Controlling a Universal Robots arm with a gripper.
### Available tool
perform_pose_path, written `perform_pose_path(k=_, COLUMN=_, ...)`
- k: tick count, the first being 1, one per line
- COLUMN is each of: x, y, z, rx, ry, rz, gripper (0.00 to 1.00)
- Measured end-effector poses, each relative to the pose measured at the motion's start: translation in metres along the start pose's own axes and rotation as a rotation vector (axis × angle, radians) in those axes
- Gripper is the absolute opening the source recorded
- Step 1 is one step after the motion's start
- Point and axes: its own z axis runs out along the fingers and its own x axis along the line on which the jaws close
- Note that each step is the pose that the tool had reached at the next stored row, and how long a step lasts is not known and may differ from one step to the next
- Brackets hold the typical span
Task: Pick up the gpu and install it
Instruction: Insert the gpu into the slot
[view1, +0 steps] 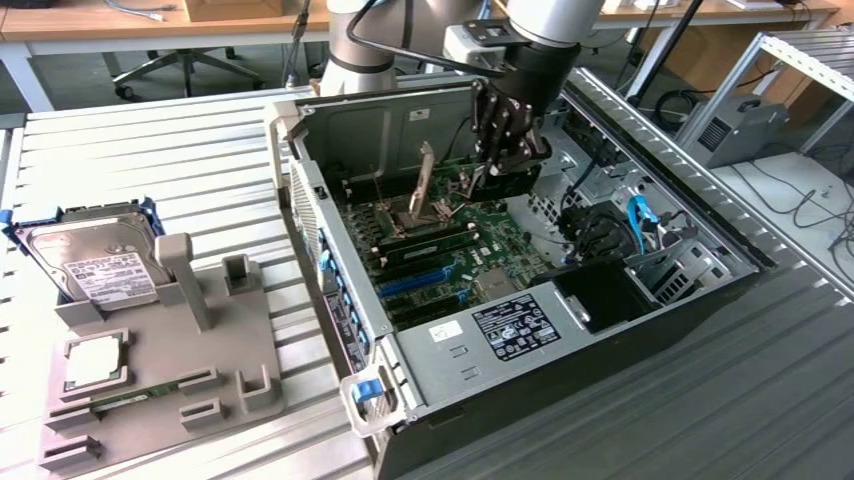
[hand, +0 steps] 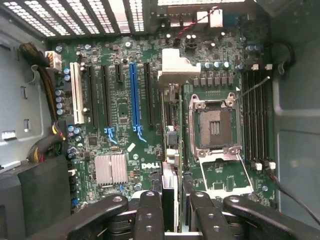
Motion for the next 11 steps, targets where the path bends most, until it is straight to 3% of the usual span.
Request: perform_pose_path(k=11, x=0.0000, y=0.0000, z=0.0001, rx=-0.0020, ry=0.0036, rz=-0.084, gripper=0.26)
